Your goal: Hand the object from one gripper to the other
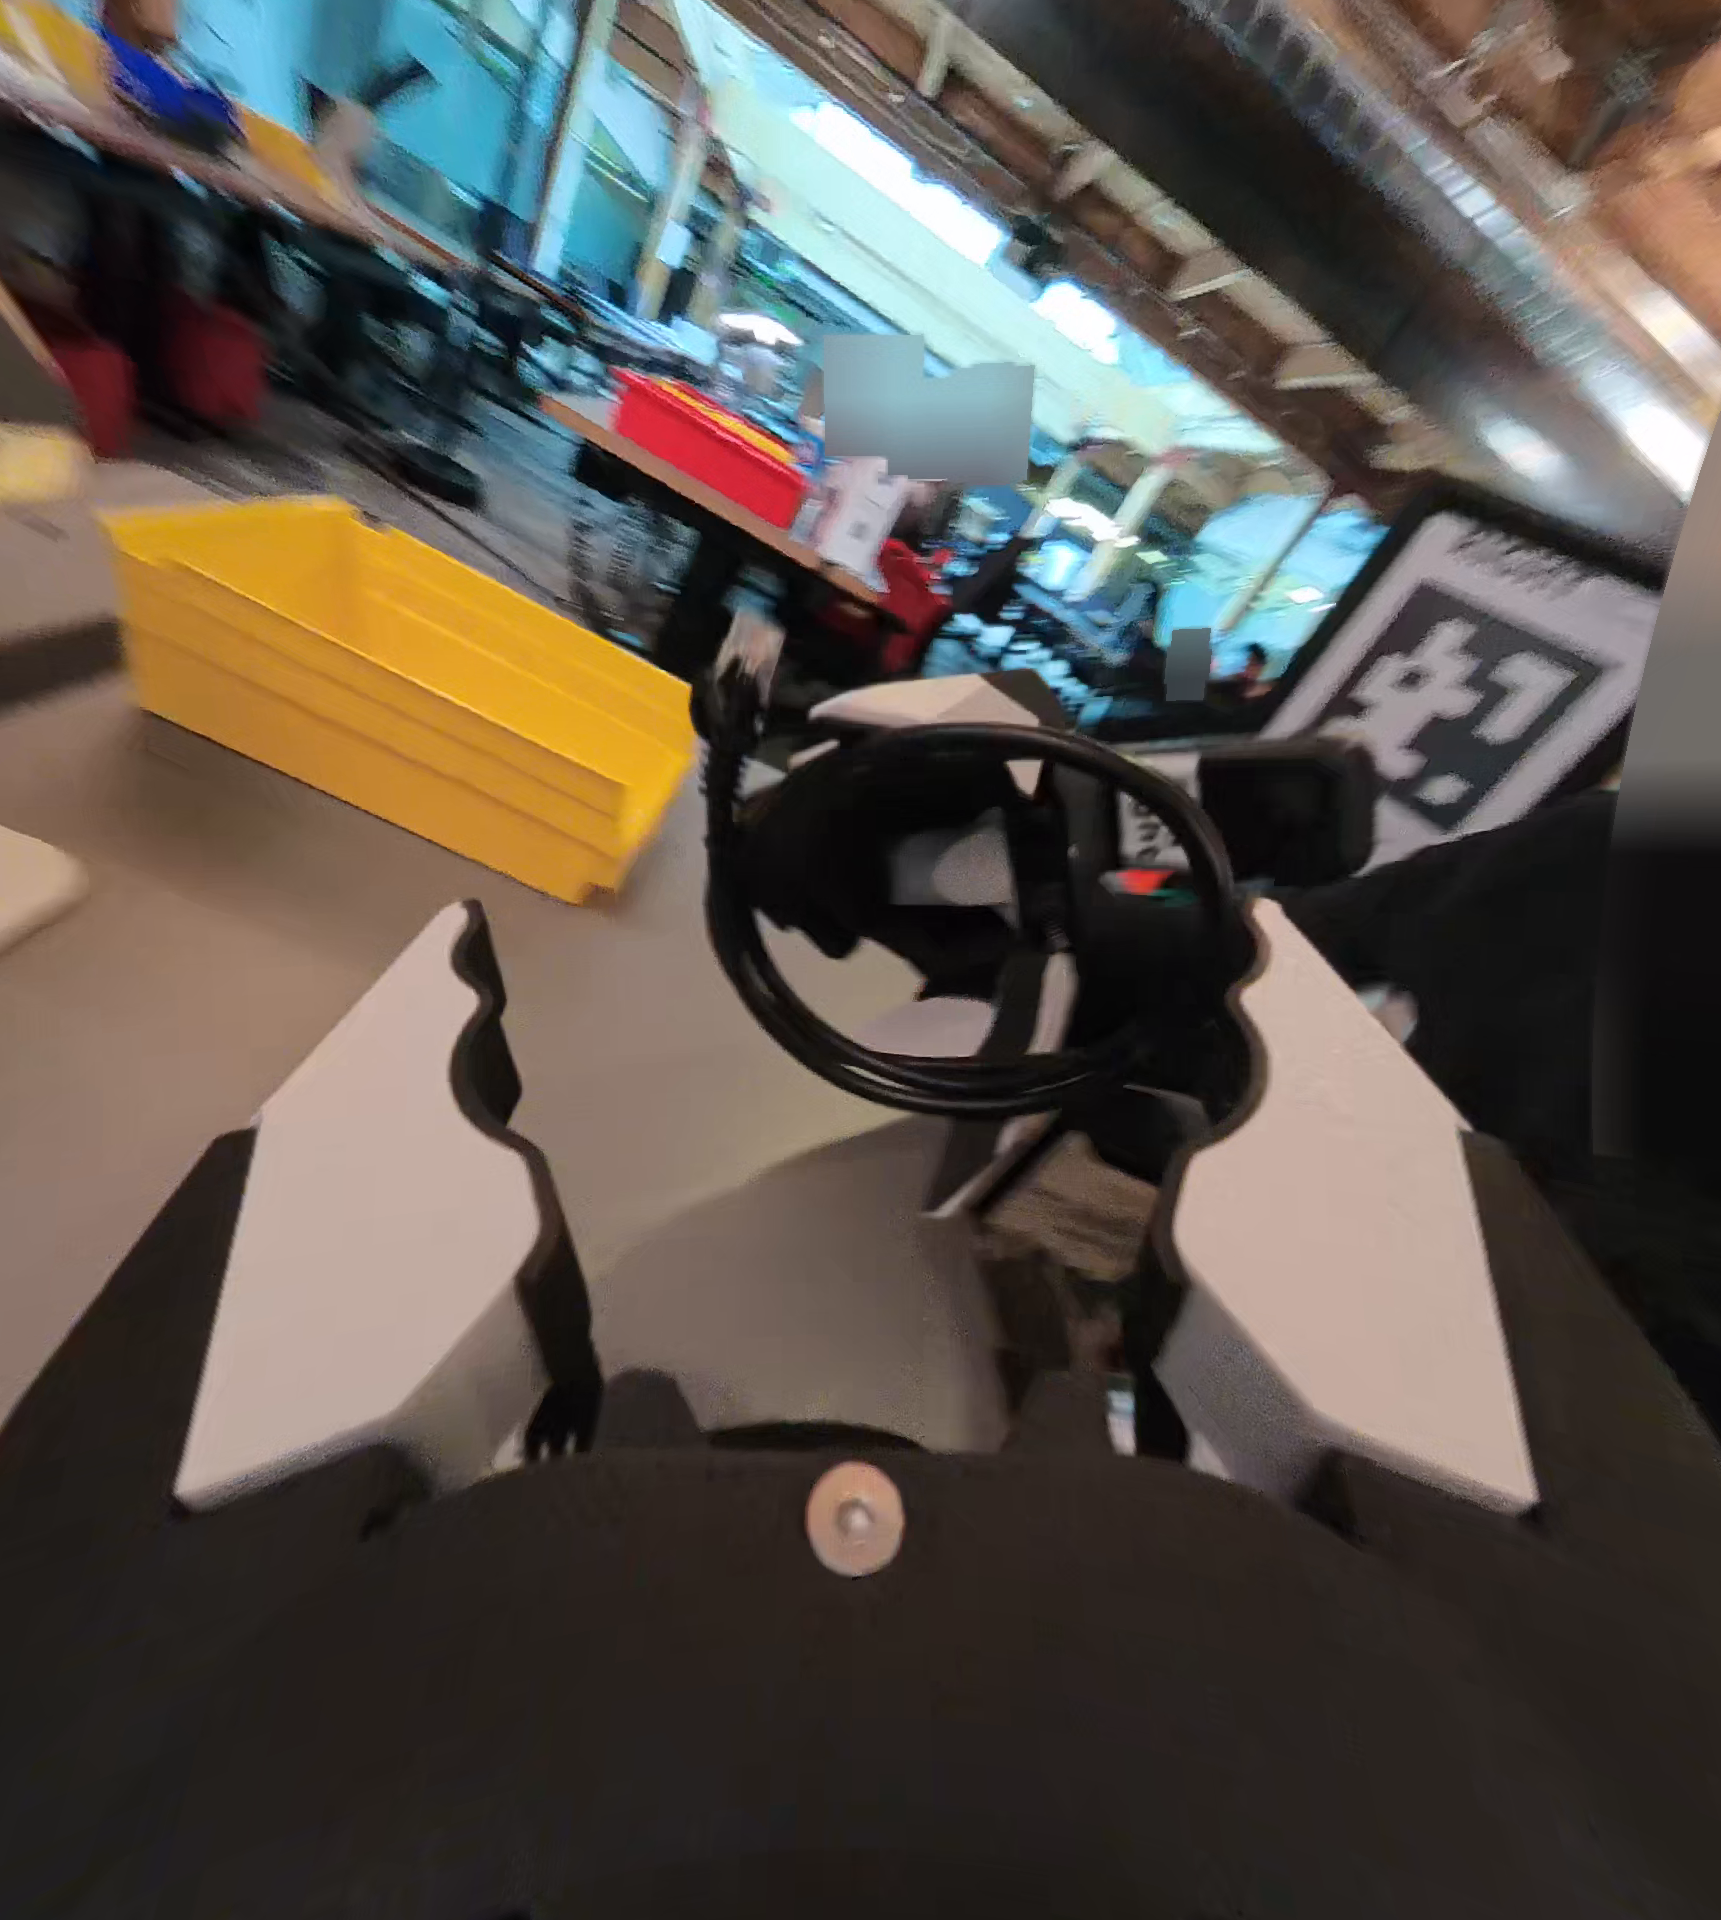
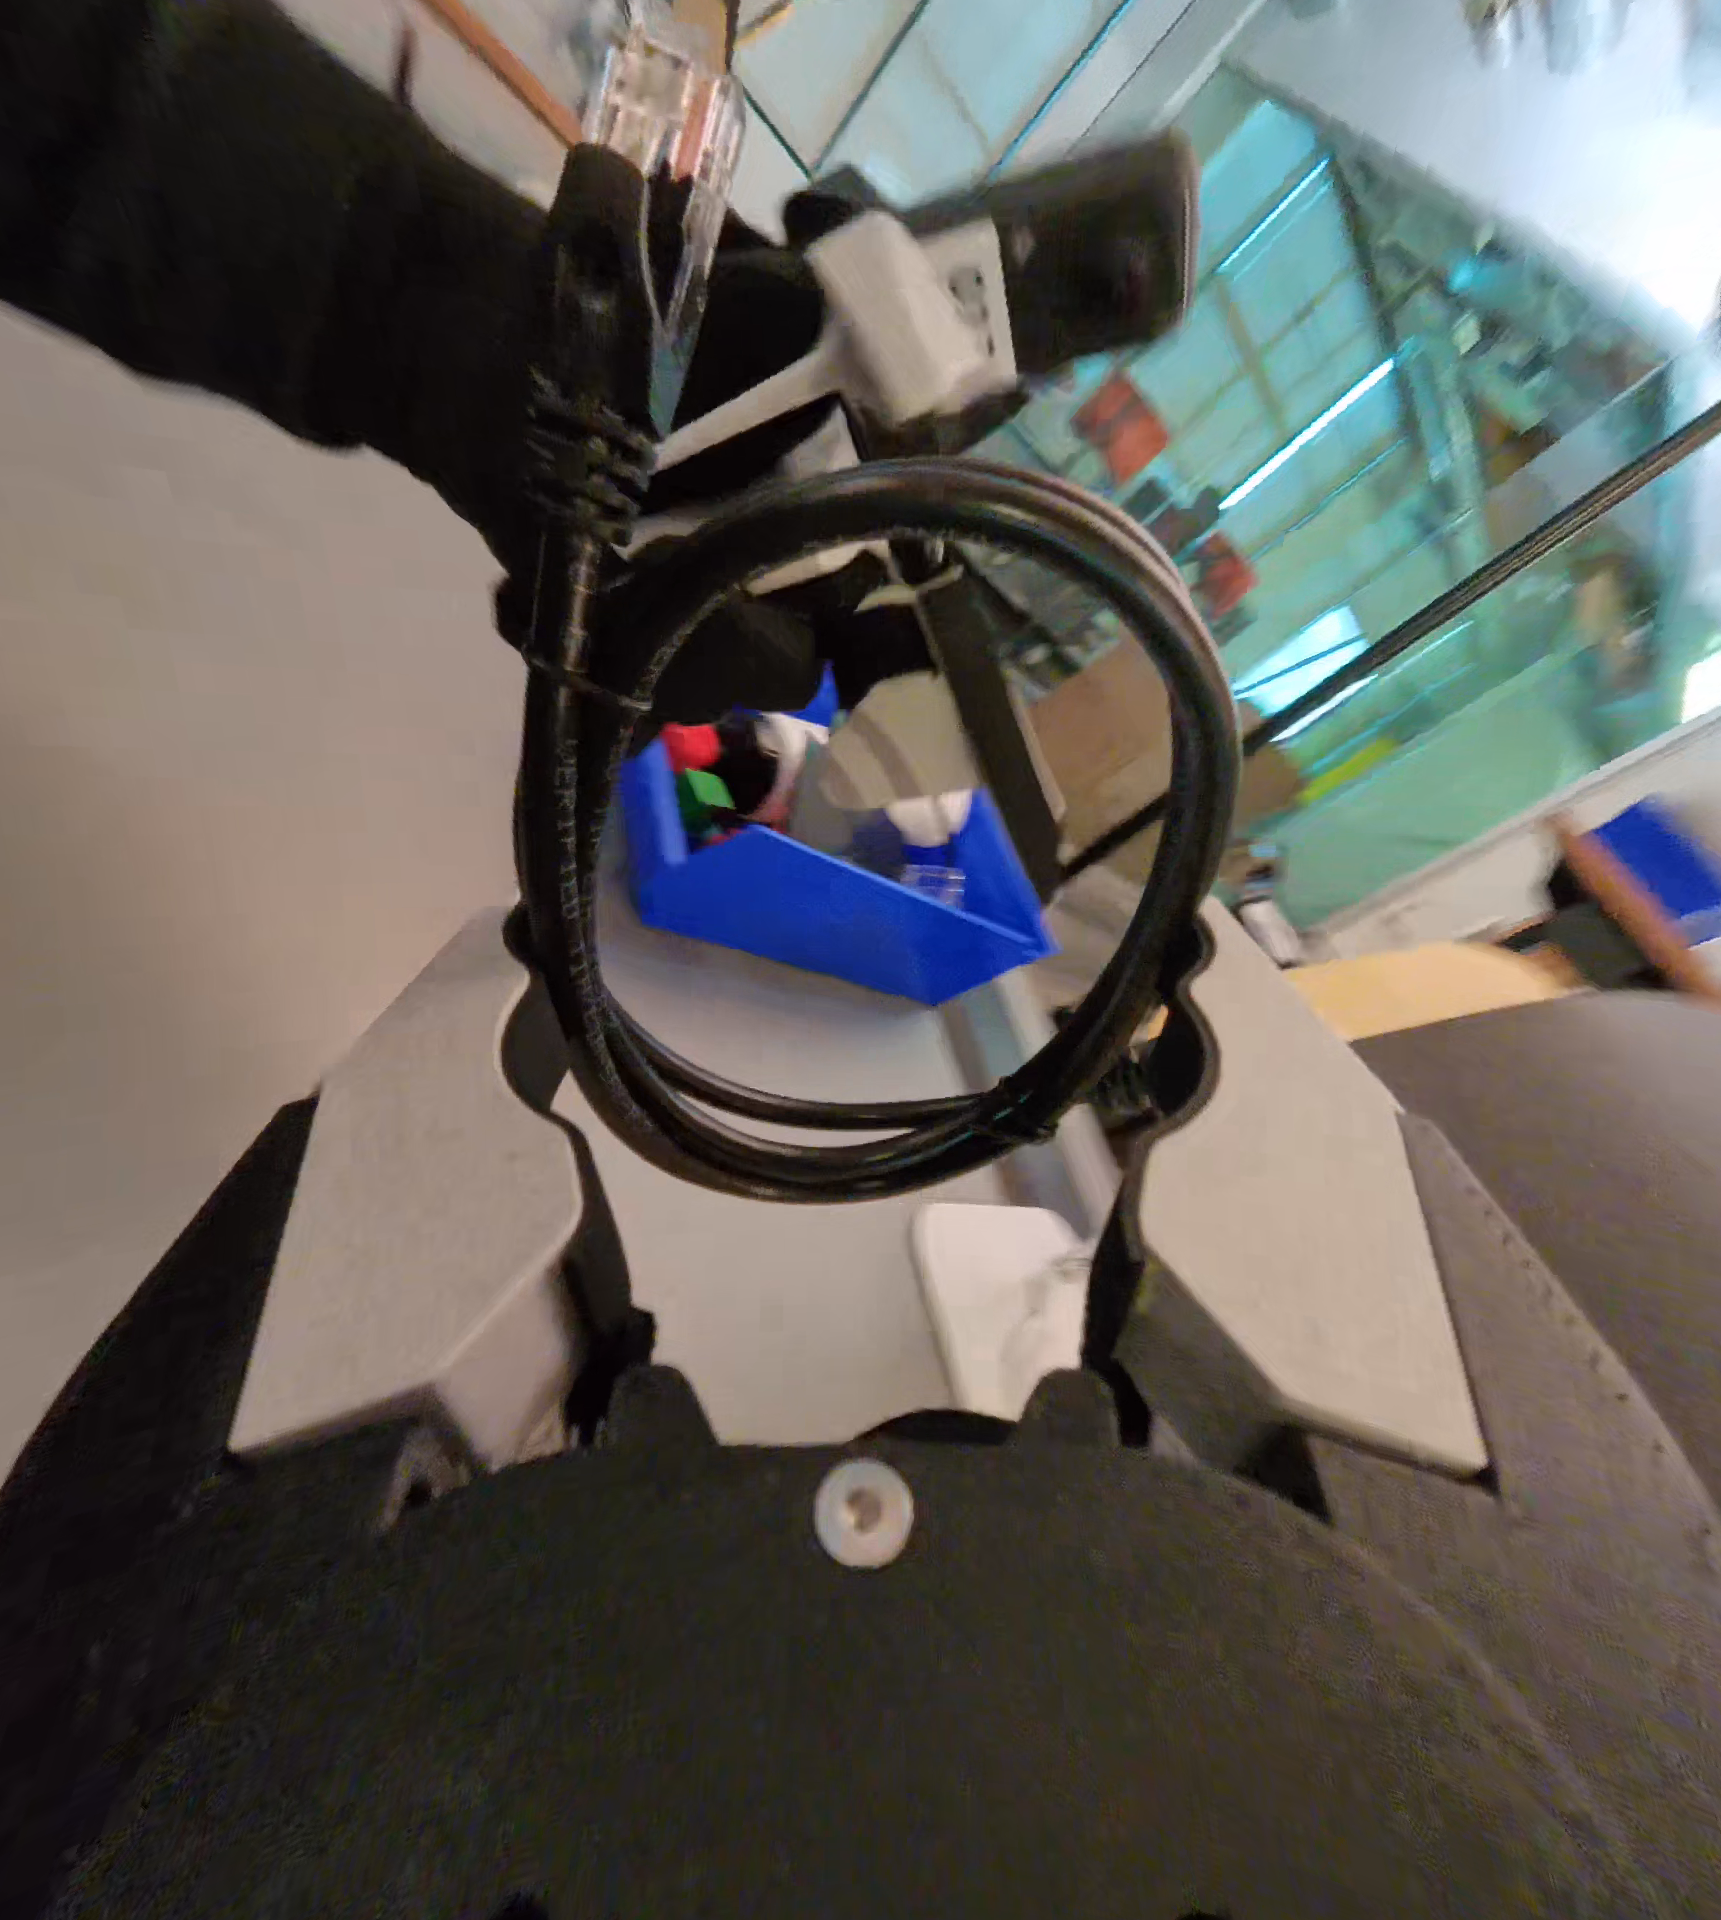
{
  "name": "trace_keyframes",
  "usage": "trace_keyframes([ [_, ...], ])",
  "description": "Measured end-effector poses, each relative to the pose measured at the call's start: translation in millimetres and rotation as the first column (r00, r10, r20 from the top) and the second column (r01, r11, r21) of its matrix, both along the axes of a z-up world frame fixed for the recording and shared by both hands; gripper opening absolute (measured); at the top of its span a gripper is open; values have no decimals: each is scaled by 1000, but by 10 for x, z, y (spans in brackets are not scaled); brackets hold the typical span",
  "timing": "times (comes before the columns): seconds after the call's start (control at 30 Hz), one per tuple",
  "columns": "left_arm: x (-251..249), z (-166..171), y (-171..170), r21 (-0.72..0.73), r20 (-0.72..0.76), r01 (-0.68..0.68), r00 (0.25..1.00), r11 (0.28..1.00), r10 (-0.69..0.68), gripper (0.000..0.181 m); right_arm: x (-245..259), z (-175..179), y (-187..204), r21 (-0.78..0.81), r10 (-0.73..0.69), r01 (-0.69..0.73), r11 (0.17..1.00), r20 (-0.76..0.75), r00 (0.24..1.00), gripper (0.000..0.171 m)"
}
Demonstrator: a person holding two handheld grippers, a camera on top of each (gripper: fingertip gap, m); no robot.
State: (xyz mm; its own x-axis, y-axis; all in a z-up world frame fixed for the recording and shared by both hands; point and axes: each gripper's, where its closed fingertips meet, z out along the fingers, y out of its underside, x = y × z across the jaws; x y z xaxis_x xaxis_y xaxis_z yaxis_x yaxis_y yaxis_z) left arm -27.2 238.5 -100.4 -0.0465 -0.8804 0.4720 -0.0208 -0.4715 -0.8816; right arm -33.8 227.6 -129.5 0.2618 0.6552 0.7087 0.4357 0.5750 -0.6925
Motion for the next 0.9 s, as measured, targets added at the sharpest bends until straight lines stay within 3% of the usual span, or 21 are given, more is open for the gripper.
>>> trace_keyframes([
  [0.07,-45,0,64,210,-65,-109,990,972,125,133,23,-9,-9,-215,53,-74,974,-100,994,114],
  [0.17,-40,42,32,550,-123,-182,947,815,295,140,61,-34,-18,-476,97,-203,856,-238,966,113],
  [0.27,39,82,-97,812,-130,-144,900,565,416,149,90,-40,-47,-638,114,-331,695,-357,927,113],
  [0.37,180,-6,-218,962,-149,1,843,275,516,158,120,-24,-84,-742,110,-459,488,-469,876,113],
  [0.47,329,-113,-283,990,-129,137,802,32,583,158,148,-4,-125,-776,102,-554,301,-551,828,113],
  [0.57,475,-241,-356,965,-111,227,804,-130,584,156,134,-73,-185,-799,105,-573,182,-564,819,114],
  [0.73,647,-560,-405,880,-173,387,801,-276,573,154,92,-110,-272,-809,105,-584,69,-576,811,115],
  [0.9,692,-639,-284,818,-138,430,792,-383,595,155,51,-165,-368,-821,127,-569,-47,-570,812,117],
])
